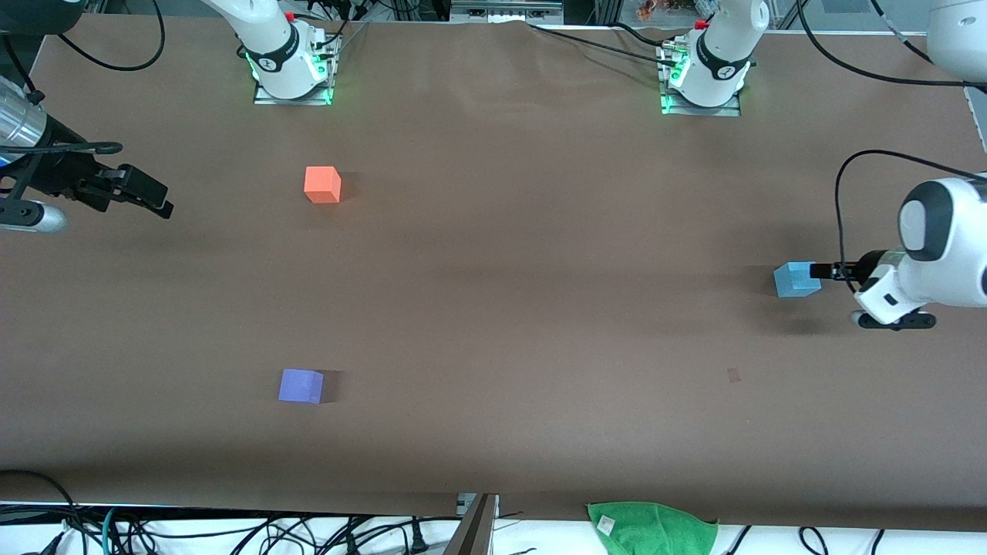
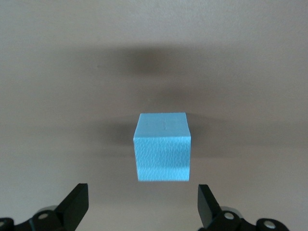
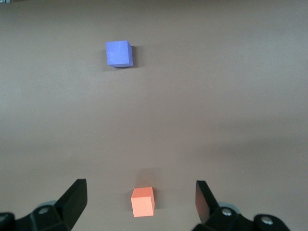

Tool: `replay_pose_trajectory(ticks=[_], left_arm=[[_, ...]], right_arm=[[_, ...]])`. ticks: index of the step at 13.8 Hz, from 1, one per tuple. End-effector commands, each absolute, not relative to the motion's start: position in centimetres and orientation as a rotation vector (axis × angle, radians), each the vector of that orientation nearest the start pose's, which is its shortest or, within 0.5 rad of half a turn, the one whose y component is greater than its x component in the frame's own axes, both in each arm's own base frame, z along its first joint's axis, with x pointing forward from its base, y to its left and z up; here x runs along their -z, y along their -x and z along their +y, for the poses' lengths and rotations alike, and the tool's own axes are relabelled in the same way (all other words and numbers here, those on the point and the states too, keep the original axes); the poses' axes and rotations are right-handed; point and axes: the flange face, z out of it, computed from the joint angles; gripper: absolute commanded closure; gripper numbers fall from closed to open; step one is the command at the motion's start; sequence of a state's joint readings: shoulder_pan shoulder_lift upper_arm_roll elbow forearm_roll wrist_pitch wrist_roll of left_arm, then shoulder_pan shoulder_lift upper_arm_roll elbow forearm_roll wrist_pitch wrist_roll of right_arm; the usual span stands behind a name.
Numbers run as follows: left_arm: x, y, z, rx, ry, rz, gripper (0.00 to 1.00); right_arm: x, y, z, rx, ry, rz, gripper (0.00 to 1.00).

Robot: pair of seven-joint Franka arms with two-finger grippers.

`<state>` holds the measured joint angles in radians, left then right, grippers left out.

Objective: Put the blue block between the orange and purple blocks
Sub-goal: 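Lower the left gripper over the light blue cube and close it, then lift the light blue cube with the left gripper toward the table middle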

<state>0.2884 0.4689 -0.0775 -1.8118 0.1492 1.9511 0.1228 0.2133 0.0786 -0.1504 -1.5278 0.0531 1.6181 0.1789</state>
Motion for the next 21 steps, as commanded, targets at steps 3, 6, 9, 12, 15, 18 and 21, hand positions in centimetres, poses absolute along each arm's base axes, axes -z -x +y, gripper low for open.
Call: replay_pose_trajectory(ticks=[3, 6, 9, 12, 15, 18, 21], left_arm=[[-24.2, -57.7, 12.6, -0.402, 3.076, 0.055, 0.0], [-21.9, -56.8, 12.3, -0.351, 3.086, 0.064, 0.0], [-20.2, -56.4, 12.3, -0.319, 3.093, 0.067, 0.0], [-18.8, -56.1, 12.7, -0.337, 3.1, 0.067, 0.49], [-19.5, -56.6, 13.2, -0.314, 3.102, 0.176, 0.75], [-23.0, -57.1, 13.2, -0.3, 3.091, 0.182, 0.79], [-28.8, -59.5, 9.7, -0.391, 3.084, 0.254, 0.8]], right_arm=[[-61.1, -58.2, 4.3, 0.024, 3.089, 0.173, 0.01], [-61.1, -58.2, 4.3, 0.024, 3.089, 0.173, 0.01], [-61.1, -58.2, 4.3, 0.026, 3.088, 0.172, 0.01], [-61.1, -58.2, 4.3, 0.026, 3.088, 0.172, 0.01], [-61.1, -58.3, 4.2, 0.026, 3.088, 0.175, 0.01], [-61.2, -58.3, 4.5, 0.038, 3.087, 0.168, 0.01], [-61.2, -58.3, 4.7, 0.04, 3.087, 0.161, 0.01]])
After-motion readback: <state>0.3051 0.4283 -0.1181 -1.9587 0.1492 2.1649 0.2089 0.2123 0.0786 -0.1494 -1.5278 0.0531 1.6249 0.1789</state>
